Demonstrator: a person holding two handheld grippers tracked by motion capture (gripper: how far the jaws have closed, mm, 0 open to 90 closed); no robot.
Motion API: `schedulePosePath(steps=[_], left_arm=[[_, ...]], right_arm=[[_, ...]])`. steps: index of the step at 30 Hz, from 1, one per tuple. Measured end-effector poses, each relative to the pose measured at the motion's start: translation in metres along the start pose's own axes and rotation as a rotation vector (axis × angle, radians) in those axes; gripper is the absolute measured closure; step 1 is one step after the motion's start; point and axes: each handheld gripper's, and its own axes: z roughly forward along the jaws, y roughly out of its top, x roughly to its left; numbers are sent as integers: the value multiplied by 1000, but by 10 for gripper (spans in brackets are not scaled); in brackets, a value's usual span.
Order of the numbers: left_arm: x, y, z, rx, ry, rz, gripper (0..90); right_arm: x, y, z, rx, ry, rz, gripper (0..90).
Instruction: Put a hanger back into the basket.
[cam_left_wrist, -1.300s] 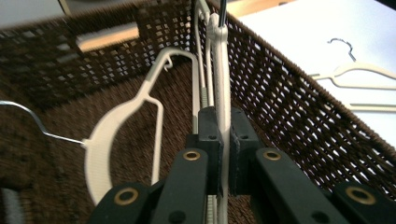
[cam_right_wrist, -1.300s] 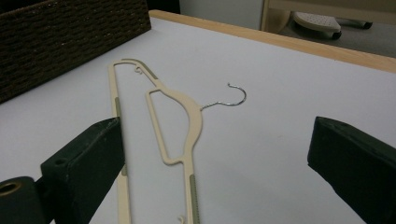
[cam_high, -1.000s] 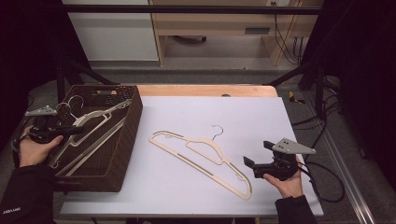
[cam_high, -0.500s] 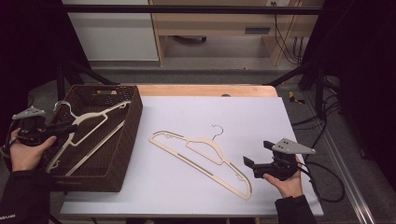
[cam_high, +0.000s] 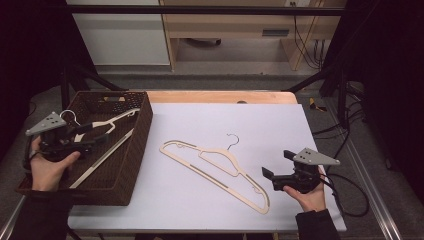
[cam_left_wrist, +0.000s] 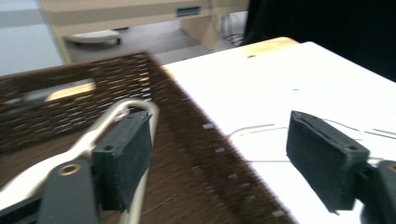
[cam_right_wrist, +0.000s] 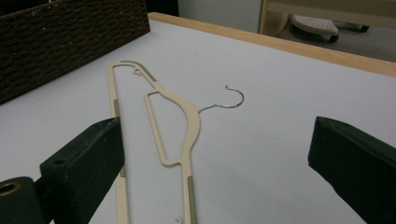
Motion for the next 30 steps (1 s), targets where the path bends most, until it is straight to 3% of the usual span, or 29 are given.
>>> schedulePosePath(steps=[4,7,8,9,10,11,13,23,30], left_arm=[[-25,1,13,6,-55,47,192],[-35,1,19,2,-80,58,172],[-46,0,26,-5,-109,63,167],[-46,0,26,-5,-109,63,162],[-59,-2,34,2,-130,84,156],[-59,-2,34,2,-130,84,151],[-72,-5,43,3,-155,98,145],[-101,-14,59,2,-201,120,140],[-120,-26,71,18,-244,133,144]], right_arm=[[1,-1,3,4,2,-7,45],[2,-1,4,12,3,-5,46],[2,-2,5,16,6,-9,47],[3,-2,5,21,8,-10,47],[3,-2,6,26,6,-6,47],[3,-2,6,26,6,-6,47],[4,-3,8,30,10,-11,46],[6,-7,13,55,13,-18,50],[12,-13,25,112,14,-35,61]])
